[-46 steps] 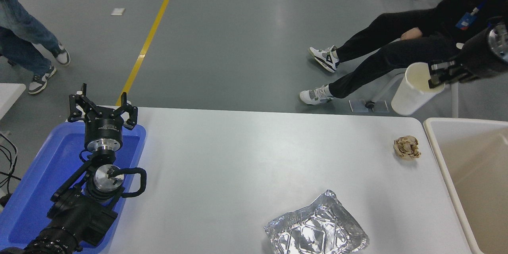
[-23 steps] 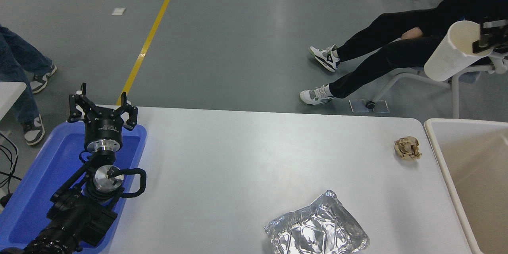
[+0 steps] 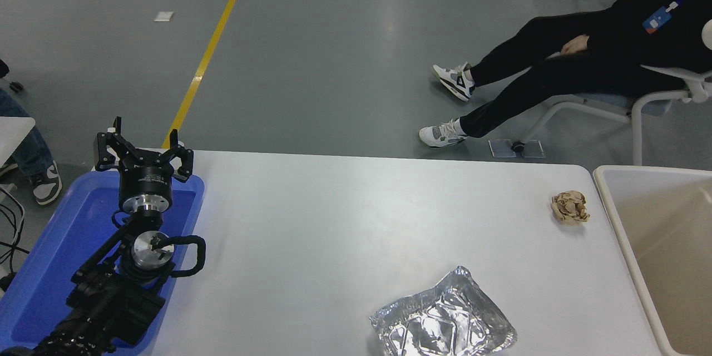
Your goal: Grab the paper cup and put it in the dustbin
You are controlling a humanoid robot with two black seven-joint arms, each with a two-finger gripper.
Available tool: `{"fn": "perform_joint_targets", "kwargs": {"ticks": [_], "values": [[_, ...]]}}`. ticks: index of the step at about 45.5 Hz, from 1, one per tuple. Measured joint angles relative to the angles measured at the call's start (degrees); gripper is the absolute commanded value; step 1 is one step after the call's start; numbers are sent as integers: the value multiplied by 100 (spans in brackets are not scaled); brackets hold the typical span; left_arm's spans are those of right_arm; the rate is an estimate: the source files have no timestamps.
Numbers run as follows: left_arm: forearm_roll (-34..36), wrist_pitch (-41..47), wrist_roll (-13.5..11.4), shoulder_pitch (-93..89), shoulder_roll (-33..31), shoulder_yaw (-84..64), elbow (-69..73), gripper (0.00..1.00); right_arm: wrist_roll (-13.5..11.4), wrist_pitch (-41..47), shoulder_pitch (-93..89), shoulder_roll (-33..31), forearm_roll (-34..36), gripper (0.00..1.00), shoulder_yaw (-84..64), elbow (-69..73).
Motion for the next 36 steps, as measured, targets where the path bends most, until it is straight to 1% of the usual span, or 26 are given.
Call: {"fn": "perform_joint_targets", "kwargs": {"ticks": [10, 17, 26, 36], "values": [[-3, 0, 0, -1, -1, 0, 2, 99, -5, -512, -1938, 1136, 508, 0, 1363, -2050], [-3, 0, 0, -2, 0, 0, 1, 99, -1, -689, -2877, 1733, 652, 0, 2094, -2944], [-3, 0, 0, -2, 1, 0, 1, 99, 26, -823, -3803, 2278, 736, 0, 3018, -3535], [-4, 0, 0, -2, -3, 0, 2, 99, 60, -878, -4607, 2723, 772, 0, 3852, -3804]]}}
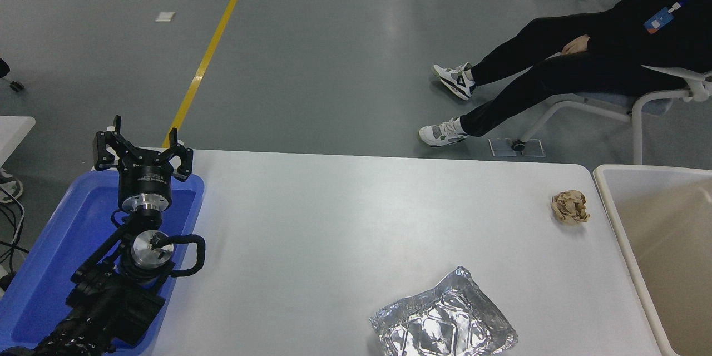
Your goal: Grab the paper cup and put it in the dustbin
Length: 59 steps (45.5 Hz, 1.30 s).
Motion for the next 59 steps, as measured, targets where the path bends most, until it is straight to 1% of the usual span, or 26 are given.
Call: {"fn": "perform_joint_targets", "kwargs": {"ticks": [10, 22, 23, 24, 25, 26, 28, 29, 30, 53, 59], "values": [[0, 0, 0, 0, -3, 0, 0, 99, 25, -20, -548, 293, 15, 0, 608, -96], [0, 0, 0, 0, -4, 0, 0, 99, 63, -27, -961, 447, 19, 0, 948, -130], [0, 0, 0, 0, -4, 0, 0, 99, 67, -27, -984, 450, 18, 8, 974, -131], [0, 0, 0, -1, -3, 0, 0, 99, 68, -27, -1009, 457, 19, 32, 998, -134], [0, 0, 0, 0, -3, 0, -1, 99, 69, -27, -1034, 468, 20, 49, 1025, -134], [0, 0, 0, 0, -4, 0, -1, 99, 72, -27, -1062, 482, 21, 61, 1057, -134], [0, 0, 0, 0, -3, 0, -1, 99, 78, -28, -1106, 499, 21, 80, 1103, -135], [0, 0, -1, 0, -4, 0, -1, 99, 86, -31, -1130, 510, 20, 92, 1134, -137], [0, 0, -1, 0, -4, 0, -2, 99, 91, -32, -1145, 518, 21, 100, 1151, -138], [0, 0, -6, 0, -4, 0, -3, 99, 129, 17, -1131, 532, 21, 100, 1338, -109], [0, 0, -6, 0, -4, 0, -3, 99, 130, 57, -976, 377, -6, 100, 1269, 90]]}}
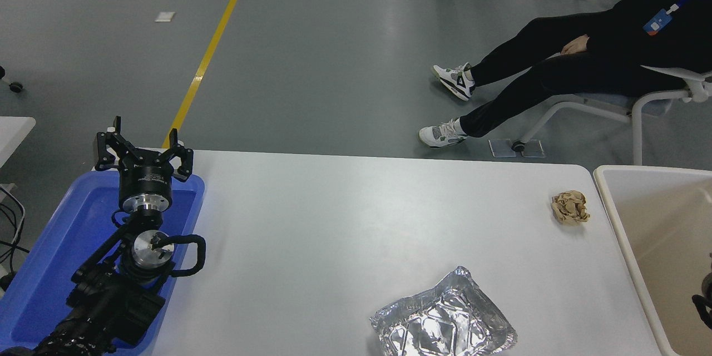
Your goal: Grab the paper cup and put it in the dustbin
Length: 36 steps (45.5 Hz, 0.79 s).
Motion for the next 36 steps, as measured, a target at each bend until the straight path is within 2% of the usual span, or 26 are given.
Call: {"fn": "perform_joint_targets", "kwargs": {"ticks": [7, 17, 36], "values": [[0, 0, 4, 0, 0, 0, 0, 99, 0, 22, 271, -460, -43, 100, -185, 693], [1, 0, 4, -1, 0, 0, 1, 99, -17, 20, 944, -1524, -251, 100, -851, 2448], [7, 0, 5, 0, 0, 0, -1, 99, -84, 78, 2785, -3609, -1566, 100, -2292, 6538]]}}
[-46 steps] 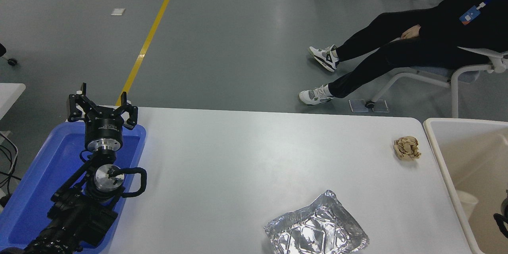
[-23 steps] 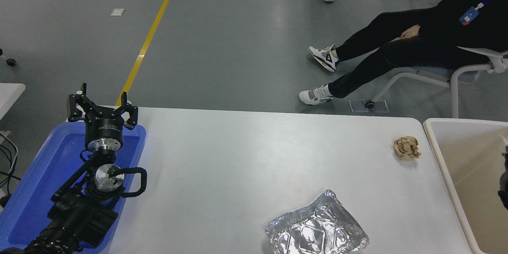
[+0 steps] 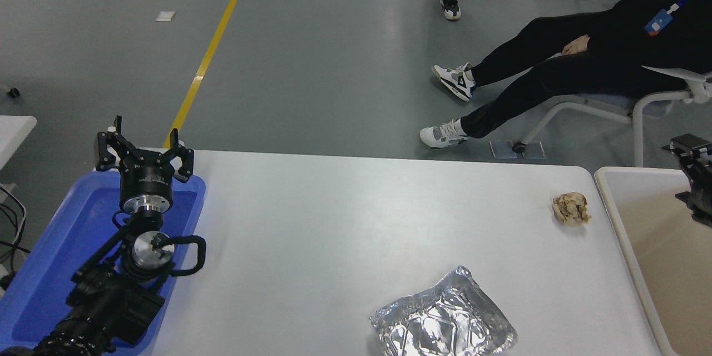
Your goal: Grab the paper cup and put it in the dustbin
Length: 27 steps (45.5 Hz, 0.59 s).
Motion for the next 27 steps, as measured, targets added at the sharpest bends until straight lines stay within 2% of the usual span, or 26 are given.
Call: {"fn": "perform_joint_targets", "kwargs": {"ticks": [7, 13, 20, 27], "values": [[0, 0, 0, 0, 0, 0, 0, 99, -75, 89, 1171, -360, -385, 100, -1015, 880], [1, 0, 0, 0, 0, 0, -1, 99, -101, 199, 2393, -416, -553, 100, -2146, 1260], [2, 0, 0, 0, 0, 0, -2, 99, -91, 284, 3887, -56, -651, 100, -3667, 1536], [2, 0, 0, 0, 4, 0, 0, 99, -61, 327, 5011, 584, -690, 100, -4954, 1854]]}}
